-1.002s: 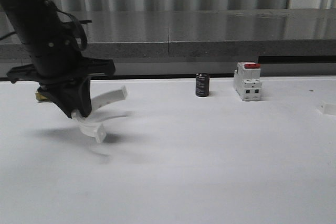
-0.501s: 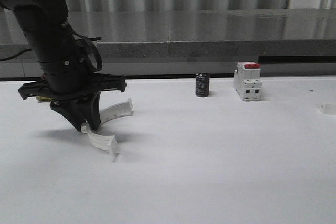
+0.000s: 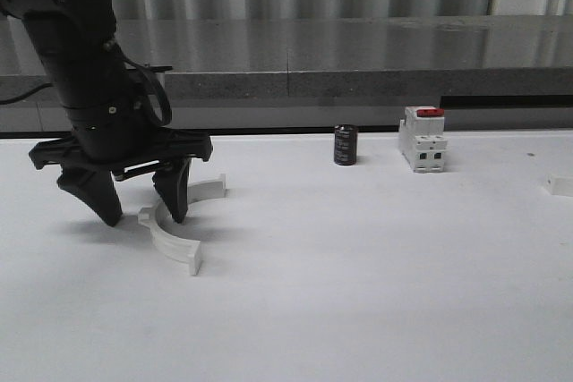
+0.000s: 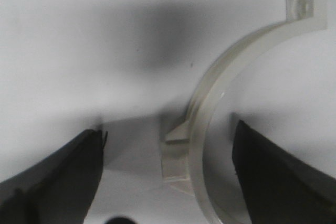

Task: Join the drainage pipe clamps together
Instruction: 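Open the left gripper and lift it away from the clamp half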

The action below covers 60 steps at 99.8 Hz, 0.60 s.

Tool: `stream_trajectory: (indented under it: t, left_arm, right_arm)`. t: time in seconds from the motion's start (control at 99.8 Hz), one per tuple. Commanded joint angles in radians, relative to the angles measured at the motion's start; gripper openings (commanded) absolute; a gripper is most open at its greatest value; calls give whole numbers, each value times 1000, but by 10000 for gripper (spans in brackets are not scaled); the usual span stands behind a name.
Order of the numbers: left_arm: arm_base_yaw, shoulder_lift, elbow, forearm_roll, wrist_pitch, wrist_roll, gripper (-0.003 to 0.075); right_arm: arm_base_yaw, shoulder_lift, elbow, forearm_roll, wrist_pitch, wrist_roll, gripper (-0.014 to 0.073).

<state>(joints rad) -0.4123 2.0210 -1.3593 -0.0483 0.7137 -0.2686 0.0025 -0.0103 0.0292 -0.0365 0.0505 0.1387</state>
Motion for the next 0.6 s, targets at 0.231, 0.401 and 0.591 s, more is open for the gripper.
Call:
stream_trajectory:
  t: [0.231,0.401,0.591]
  left_arm:
    - [-4,-209,-9,77,-25,-4,525]
    - [37,-379,88,105,-70,-4,525]
    - [159,-624,259,119,-125,-4,525]
  right_arm:
    - [-6,-20,-20,-3,-84,-10,-66]
    - [-6,-20,-20,-3,-84,-10,-66]
    - [-6,-20,-20,-3,-84,-10,-66]
